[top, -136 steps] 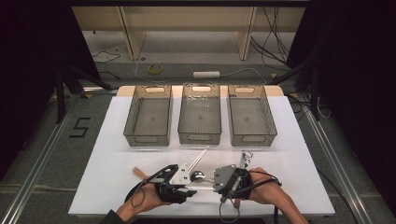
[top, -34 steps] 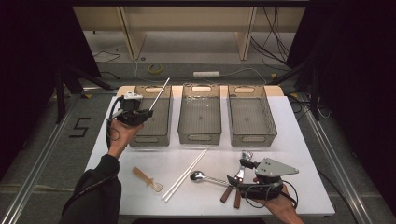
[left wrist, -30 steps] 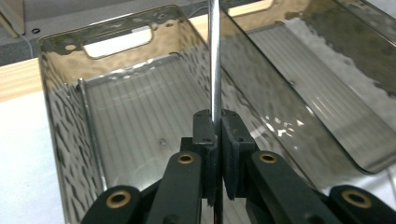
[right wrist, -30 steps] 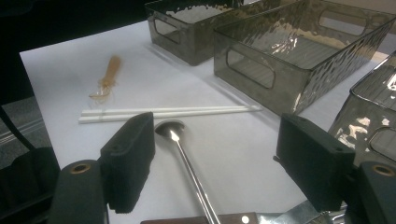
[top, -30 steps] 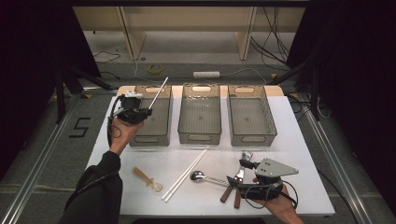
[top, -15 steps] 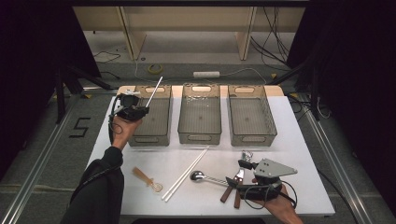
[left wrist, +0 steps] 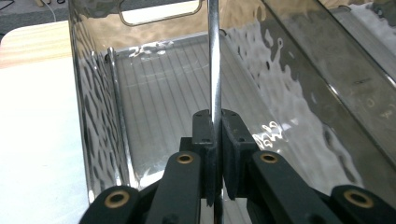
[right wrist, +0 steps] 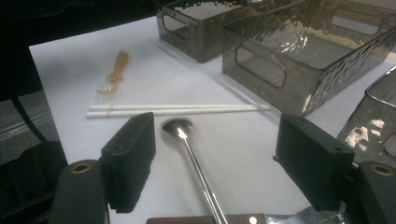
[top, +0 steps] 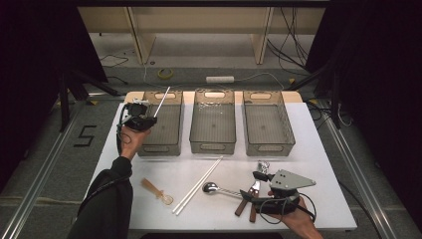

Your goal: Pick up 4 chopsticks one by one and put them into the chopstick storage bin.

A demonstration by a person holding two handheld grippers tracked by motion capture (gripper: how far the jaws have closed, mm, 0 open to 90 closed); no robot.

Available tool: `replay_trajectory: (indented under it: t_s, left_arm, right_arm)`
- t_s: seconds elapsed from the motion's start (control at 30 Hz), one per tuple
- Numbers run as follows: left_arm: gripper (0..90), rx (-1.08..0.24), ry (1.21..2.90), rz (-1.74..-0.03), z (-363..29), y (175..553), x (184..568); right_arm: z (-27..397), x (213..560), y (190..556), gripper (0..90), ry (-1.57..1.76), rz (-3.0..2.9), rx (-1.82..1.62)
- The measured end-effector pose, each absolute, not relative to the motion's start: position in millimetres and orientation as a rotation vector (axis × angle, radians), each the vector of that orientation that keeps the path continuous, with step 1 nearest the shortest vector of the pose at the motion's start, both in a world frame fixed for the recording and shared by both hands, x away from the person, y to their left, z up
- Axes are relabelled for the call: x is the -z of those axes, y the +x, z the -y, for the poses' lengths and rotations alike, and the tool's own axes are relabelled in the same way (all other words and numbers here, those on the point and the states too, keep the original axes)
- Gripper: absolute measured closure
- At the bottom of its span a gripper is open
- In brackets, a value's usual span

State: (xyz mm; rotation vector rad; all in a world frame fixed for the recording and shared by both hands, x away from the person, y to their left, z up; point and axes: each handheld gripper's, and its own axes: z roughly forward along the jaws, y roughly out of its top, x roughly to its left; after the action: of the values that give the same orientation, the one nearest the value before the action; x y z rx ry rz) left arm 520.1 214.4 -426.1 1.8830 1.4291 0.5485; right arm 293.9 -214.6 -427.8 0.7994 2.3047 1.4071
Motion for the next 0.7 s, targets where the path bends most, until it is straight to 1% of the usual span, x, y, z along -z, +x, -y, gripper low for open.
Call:
replay_trajectory:
  t_s: [0.1,0.23,0.3,0.47,0.6,0.7]
  left_arm:
    - [83.5,-0.551,1.874,-1.435,-215,520,427]
    - [75.8,-0.535,1.864,-1.436,-215,519,426]
    - [70.0,-0.536,1.882,-1.429,-212,517,423]
    - [49.8,-0.514,1.894,-1.407,-204,507,413]
    - [39.1,-0.462,1.916,-1.362,-198,494,407]
    - [33.4,-0.436,1.929,-1.314,-195,481,401]
  right_arm:
    - [214,428,294,29.5,0.795,-2.309,-1.405]
    - [214,428,294,29.5,0.797,-2.311,-1.406]
    - [214,428,294,29.5,0.797,-2.311,-1.406]
    - [214,428,294,29.5,0.800,-2.311,-1.406]
    - [214,428,294,29.4,0.796,-2.318,-1.402]
    - [215,428,294,29.4,0.801,-2.314,-1.406]
